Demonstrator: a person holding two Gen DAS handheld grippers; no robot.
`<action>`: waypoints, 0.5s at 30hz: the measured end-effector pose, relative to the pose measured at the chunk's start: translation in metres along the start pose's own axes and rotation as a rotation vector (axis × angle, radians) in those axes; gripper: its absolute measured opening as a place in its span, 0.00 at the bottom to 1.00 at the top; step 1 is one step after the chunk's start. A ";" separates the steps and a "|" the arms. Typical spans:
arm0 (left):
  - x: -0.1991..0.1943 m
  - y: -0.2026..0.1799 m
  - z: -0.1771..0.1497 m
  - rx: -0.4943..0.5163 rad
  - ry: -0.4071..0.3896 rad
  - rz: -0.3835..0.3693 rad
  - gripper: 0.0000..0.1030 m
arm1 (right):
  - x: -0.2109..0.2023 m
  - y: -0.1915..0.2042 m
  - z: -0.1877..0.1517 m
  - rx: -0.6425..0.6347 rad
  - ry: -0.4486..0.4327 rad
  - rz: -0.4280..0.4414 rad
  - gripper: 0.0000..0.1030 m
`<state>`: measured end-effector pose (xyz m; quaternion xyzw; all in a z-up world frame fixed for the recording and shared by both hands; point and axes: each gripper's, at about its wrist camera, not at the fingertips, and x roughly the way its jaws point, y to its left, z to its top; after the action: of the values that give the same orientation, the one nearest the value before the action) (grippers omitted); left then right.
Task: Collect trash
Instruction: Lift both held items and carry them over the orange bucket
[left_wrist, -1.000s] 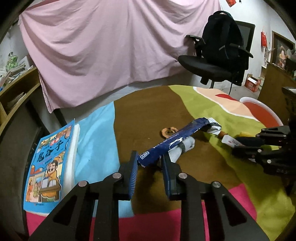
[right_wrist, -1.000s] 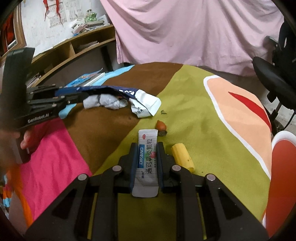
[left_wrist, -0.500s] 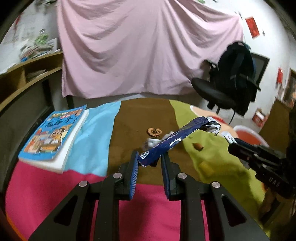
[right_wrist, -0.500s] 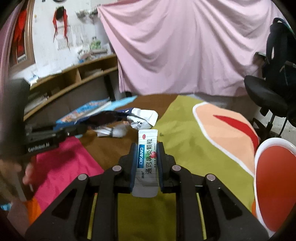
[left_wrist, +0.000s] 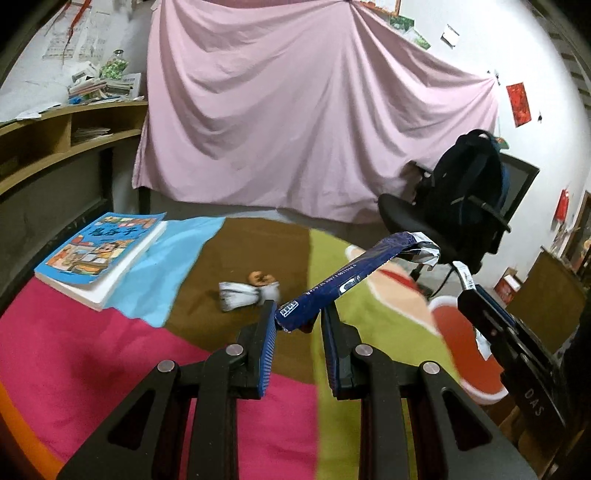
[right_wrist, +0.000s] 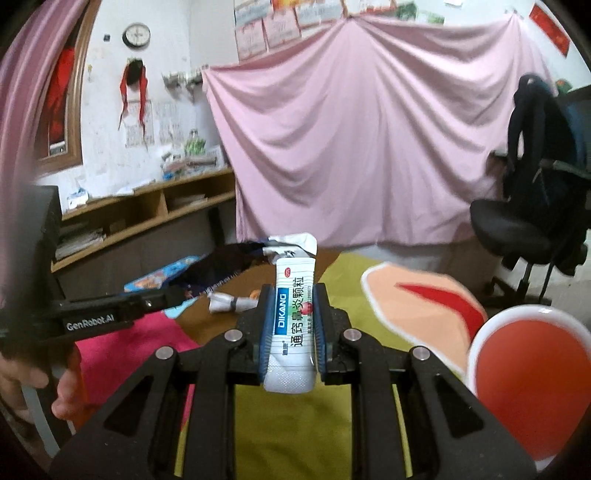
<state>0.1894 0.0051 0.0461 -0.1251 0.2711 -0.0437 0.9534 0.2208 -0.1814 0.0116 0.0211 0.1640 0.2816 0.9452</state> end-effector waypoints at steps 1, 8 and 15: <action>-0.001 -0.005 0.001 0.001 -0.006 -0.004 0.20 | -0.007 -0.004 0.002 0.004 -0.028 -0.010 0.47; -0.004 -0.060 0.012 0.046 -0.060 -0.076 0.20 | -0.049 -0.040 0.013 0.068 -0.158 -0.093 0.47; 0.009 -0.117 0.017 0.098 -0.063 -0.163 0.20 | -0.087 -0.080 0.015 0.107 -0.220 -0.206 0.47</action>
<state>0.2044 -0.1056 0.0866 -0.1014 0.2275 -0.1301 0.9597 0.1989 -0.2947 0.0417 0.0853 0.0754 0.1700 0.9788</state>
